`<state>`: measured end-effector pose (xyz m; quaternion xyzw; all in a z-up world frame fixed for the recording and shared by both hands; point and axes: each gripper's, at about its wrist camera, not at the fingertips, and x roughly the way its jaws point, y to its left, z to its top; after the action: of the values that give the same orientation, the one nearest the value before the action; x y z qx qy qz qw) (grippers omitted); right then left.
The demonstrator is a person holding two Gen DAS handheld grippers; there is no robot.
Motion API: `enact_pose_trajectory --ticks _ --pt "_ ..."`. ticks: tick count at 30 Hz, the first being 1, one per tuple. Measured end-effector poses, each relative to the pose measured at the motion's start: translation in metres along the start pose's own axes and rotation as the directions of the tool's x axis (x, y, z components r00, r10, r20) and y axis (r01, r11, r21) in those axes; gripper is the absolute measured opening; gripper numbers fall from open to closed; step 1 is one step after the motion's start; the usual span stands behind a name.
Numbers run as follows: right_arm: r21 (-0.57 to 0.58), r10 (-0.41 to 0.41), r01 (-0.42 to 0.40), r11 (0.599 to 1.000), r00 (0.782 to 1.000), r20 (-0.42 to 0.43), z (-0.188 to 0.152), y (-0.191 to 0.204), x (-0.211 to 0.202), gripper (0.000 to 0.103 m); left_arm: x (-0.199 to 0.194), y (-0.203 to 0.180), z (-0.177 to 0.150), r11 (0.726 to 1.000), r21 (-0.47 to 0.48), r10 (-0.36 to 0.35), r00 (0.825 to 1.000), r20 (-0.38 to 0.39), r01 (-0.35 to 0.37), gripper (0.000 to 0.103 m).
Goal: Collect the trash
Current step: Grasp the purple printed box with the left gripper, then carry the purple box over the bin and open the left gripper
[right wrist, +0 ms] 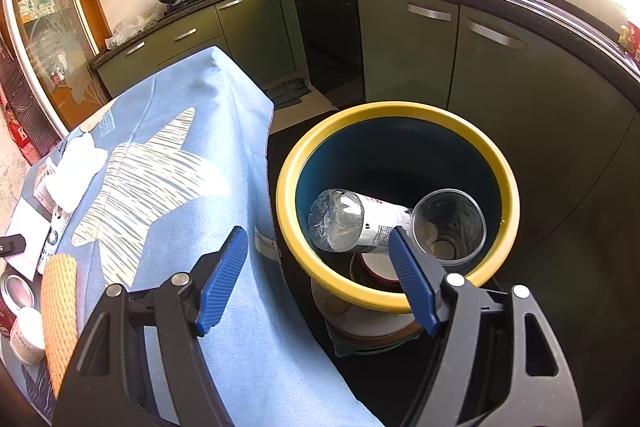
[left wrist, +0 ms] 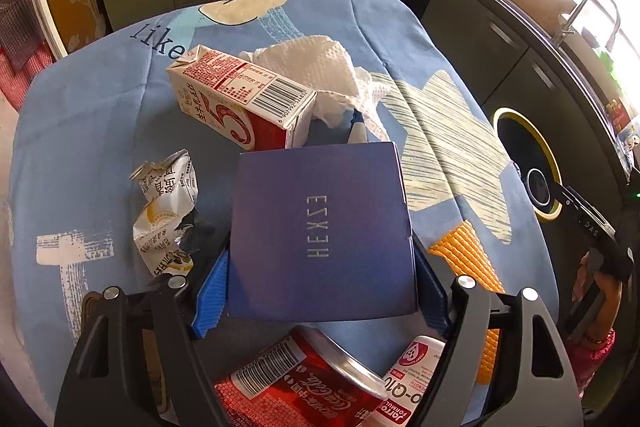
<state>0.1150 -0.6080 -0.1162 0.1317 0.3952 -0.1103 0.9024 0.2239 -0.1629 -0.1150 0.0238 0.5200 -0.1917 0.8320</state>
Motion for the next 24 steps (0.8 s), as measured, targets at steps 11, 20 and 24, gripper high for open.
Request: enact_pose_trajectory --ticks 11,20,24 --pt "-0.013 0.007 -0.007 1.0 1.0 0.01 -0.001 0.004 -0.006 0.069 -0.047 -0.013 -0.006 0.998 0.054 0.039 0.994 0.103 -0.045 0.076" --pt "0.038 -0.025 0.023 0.999 0.998 0.055 -0.003 -0.02 -0.021 0.069 -0.068 -0.094 0.013 0.967 0.254 -0.062 0.991 0.117 0.03 0.076" --pt "0.084 -0.055 0.049 0.995 0.996 0.067 -0.008 -0.044 -0.03 0.069 -0.056 -0.148 0.029 0.931 0.363 -0.089 0.991 0.101 0.046 0.076"
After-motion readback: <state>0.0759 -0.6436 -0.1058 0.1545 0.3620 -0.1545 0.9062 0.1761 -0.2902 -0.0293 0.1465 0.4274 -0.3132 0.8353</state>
